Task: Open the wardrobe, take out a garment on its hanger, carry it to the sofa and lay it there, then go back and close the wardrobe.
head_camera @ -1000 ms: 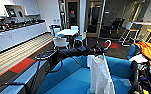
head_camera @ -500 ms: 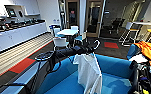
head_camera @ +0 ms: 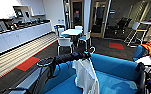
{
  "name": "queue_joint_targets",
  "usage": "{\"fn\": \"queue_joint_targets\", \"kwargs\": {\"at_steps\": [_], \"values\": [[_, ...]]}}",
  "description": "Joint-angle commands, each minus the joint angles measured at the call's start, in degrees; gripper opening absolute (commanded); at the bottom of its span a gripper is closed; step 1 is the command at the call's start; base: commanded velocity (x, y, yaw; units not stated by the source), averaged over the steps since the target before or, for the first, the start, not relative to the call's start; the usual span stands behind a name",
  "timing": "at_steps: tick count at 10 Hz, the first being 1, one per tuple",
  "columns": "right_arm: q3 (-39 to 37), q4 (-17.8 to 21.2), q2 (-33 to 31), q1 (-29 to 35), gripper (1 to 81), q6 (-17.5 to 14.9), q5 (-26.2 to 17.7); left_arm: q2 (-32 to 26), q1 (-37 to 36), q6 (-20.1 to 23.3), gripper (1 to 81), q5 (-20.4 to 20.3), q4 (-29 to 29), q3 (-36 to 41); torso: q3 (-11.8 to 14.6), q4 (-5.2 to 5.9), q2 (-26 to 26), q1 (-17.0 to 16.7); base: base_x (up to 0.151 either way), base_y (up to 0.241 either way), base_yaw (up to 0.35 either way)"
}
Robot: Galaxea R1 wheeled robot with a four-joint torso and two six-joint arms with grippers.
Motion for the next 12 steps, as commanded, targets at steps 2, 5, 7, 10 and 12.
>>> {"fn": "queue_joint_targets", "kwargs": {"at_steps": [2, 5, 7, 10, 12], "values": [[0.41, -0.66, 0.00, 0.66, 81.1, -0.08, -2.85, 3.67, -5.40, 0.11, 1.0, -0.44, 6.30, -1.75, 0.00, 0.72, 0.00, 0.00, 0.000, 0.000, 0.000], [0.41, -0.74, 0.18, 0.22, 81.1, -0.08, -1.27, 3.67, 0.76, 0.11, 1.0, -0.61, 10.43, -3.60, 0.00, 0.85, 0.00, 0.00, 0.000, 0.000, 0.000], [0.41, -0.83, 0.26, 0.13, 81.1, -0.17, -1.09, 3.67, 2.34, 0.11, 1.0, -0.61, 11.67, -6.14, -1.56, 3.12, 0.00, 0.00, 0.000, 0.000, 0.000], [0.41, -0.83, 0.26, 0.04, 81.1, -0.17, -1.09, 3.67, 3.31, 0.20, 1.0, -0.53, 12.11, -6.50, -1.68, 3.39, 0.00, 0.00, 0.000, 0.000, 0.000], [0.41, -0.83, 0.09, -0.04, 81.1, -0.17, -1.09, 3.67, 4.45, 0.29, 1.0, -0.53, 13.25, -7.47, -2.06, 4.15, 0.02, 0.02, 0.000, 0.000, 0.000]]}}
